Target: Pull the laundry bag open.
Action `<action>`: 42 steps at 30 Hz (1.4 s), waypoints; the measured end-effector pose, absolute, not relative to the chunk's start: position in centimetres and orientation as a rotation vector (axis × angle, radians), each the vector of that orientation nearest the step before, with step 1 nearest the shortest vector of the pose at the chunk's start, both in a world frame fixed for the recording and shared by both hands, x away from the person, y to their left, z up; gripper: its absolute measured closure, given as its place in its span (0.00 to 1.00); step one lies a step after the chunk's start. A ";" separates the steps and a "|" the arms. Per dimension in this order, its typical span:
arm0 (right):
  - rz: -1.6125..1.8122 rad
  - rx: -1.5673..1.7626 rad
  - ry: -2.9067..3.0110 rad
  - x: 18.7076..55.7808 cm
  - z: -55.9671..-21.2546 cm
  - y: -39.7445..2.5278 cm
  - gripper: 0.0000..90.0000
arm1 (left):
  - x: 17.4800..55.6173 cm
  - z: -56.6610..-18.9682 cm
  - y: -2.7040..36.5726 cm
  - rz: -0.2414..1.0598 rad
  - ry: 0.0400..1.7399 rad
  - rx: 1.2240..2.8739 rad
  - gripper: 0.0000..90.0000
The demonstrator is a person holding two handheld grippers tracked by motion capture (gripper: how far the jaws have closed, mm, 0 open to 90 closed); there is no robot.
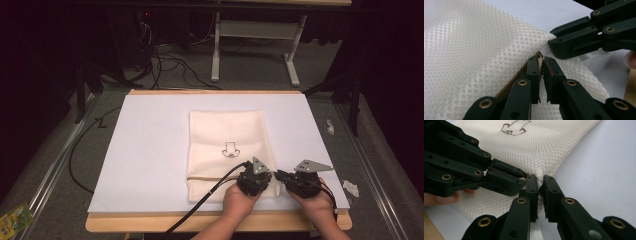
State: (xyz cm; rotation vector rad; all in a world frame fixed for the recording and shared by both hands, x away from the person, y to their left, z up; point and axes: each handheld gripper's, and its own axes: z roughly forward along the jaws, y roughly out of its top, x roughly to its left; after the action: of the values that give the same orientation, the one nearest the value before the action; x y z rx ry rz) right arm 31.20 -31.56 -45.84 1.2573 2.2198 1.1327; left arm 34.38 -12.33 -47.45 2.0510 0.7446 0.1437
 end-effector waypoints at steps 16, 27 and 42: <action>1.124 1.259 2.220 31.1 -45.6 -31.3 0.94 | 34.3 -47.3 -10.5 0.130 0.739 2.084 0.97; 1.130 1.276 2.182 31.1 -45.5 -32.1 0.94 | 34.8 -47.3 -6.4 0.172 0.786 2.114 0.97; 1.113 1.278 2.178 31.1 -45.5 -32.0 0.94 | 34.7 -46.8 0.2 0.192 0.811 2.154 0.97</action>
State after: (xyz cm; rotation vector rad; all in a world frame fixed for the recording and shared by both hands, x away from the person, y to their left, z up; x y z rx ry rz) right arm 31.08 -32.05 -45.49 1.2781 2.1785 1.1133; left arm 34.68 0.23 -46.81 2.1542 0.8114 0.1920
